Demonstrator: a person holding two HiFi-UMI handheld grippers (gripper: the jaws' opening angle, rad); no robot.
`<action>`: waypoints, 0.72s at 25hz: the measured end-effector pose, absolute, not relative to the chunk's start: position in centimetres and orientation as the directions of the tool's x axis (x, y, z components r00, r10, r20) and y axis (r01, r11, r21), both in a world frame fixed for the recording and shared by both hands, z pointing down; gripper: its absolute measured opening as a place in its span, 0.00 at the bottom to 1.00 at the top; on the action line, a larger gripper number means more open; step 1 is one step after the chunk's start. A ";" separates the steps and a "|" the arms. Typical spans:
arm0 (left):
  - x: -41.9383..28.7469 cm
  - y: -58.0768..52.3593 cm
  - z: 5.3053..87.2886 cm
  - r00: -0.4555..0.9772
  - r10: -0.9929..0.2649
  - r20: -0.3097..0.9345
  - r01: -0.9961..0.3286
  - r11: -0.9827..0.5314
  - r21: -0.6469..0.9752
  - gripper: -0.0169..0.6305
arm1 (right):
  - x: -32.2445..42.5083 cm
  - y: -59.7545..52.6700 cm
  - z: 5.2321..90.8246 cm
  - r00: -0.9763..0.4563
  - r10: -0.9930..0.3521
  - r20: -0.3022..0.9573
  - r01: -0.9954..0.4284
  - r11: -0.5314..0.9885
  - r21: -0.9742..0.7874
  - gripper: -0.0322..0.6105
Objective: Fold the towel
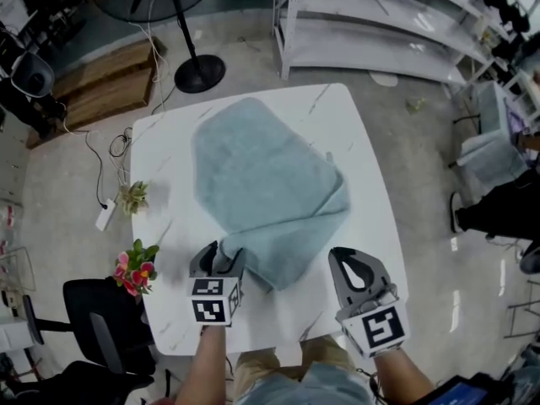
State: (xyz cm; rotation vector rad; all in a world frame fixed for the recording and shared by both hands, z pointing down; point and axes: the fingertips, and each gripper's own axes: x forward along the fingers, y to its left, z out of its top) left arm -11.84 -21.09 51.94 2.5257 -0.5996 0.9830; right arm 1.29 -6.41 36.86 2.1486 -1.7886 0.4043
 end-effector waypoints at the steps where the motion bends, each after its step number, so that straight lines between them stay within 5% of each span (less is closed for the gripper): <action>1: -11.7 -21.2 52.2 0.663 -0.250 0.706 -0.507 -0.844 0.177 0.43 | 1.4 -6.2 36.9 0.180 -0.893 0.413 -0.983 -0.170 0.061 0.07; 4: -11.1 -21.4 52.3 0.660 -0.250 0.708 -0.498 -0.852 0.164 0.41 | 1.7 -5.6 37.4 0.188 -0.887 0.421 -0.982 -0.180 0.058 0.07; 9: -11.0 -21.3 51.7 0.645 -0.278 0.711 -0.490 -0.865 0.107 0.12 | 2.0 -5.3 37.7 0.191 -0.885 0.424 -0.981 -0.185 0.056 0.07; 18: -10.0 -17.9 41.8 0.732 -0.336 0.592 -0.412 -0.911 -0.008 0.10 | 3.9 -3.6 34.3 0.242 -0.894 0.376 -0.970 -0.226 0.089 0.07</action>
